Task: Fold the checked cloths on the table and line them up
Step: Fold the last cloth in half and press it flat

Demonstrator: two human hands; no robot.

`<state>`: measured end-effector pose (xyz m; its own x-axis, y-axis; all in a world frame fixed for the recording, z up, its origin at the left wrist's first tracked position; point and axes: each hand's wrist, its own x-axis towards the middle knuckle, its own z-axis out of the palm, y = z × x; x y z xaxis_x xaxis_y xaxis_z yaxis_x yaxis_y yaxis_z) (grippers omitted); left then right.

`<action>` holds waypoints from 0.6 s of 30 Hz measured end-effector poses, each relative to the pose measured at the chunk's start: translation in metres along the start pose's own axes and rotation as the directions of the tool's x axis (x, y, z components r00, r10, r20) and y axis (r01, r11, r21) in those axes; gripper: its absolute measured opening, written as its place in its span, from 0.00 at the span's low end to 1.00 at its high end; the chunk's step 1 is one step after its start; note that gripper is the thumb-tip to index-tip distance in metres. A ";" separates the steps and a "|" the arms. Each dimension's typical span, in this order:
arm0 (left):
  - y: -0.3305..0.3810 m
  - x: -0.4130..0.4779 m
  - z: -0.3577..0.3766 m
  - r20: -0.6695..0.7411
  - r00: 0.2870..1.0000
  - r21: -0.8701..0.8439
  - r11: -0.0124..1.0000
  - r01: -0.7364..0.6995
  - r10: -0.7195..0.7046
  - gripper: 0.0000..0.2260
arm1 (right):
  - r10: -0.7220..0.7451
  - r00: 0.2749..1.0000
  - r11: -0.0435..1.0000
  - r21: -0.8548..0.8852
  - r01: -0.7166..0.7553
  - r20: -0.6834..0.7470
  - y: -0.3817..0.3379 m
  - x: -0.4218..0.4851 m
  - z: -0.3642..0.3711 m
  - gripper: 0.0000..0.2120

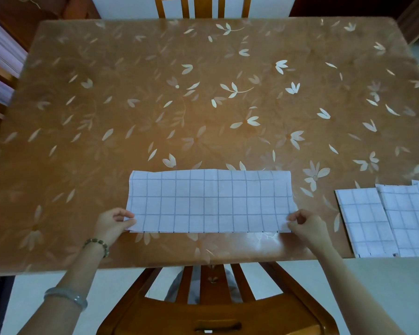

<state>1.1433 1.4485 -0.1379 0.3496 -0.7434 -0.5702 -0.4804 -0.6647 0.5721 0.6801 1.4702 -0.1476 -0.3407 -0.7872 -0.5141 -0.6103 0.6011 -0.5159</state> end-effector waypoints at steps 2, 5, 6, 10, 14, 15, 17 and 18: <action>-0.003 0.001 0.000 -0.005 1.000 0.013 1.000 -0.001 0.001 0.04 | -0.006 1.000 1.000 -0.009 0.006 -0.005 0.001 -0.002 0.001 0.06; -0.008 0.004 0.001 -0.004 1.000 0.007 1.000 -0.005 0.005 0.04 | -0.023 1.000 0.998 -0.051 0.022 -0.018 0.006 0.000 0.005 0.06; -0.009 0.005 0.002 -0.003 1.000 0.014 1.000 -0.002 0.002 0.05 | -0.027 0.999 0.998 -0.060 0.025 -0.021 0.006 0.000 0.006 0.06; -0.006 0.002 0.000 -0.078 0.996 0.174 0.984 -0.034 0.048 0.09 | -0.018 0.998 0.988 -0.157 0.008 -0.060 0.002 -0.004 0.007 0.08; 0.019 -0.004 0.001 -0.152 0.926 0.482 0.844 -0.235 0.345 0.09 | -0.192 0.928 0.963 -0.243 0.115 -0.319 -0.020 -0.007 0.004 0.09; 0.028 -0.004 0.008 -0.098 0.888 0.517 0.786 -0.340 0.449 0.06 | -0.308 0.885 0.939 -0.264 0.222 -0.349 -0.031 -0.005 0.008 0.10; 0.046 -0.002 0.036 0.060 0.797 0.535 0.655 -0.533 0.601 0.11 | -0.504 0.800 0.857 -0.305 0.415 -0.327 -0.058 0.001 0.026 0.13; 0.057 -0.001 0.053 0.136 0.751 0.531 0.592 -0.606 0.646 0.14 | -0.581 0.759 0.807 -0.325 0.493 -0.294 -0.073 0.004 0.041 0.14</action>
<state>1.0728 1.4158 -0.1361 -0.1572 -0.9778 -0.1388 -0.9236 0.0958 0.3711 0.7522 1.4286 -0.1399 -0.1140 -0.9872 0.1112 -0.8930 0.0527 -0.4470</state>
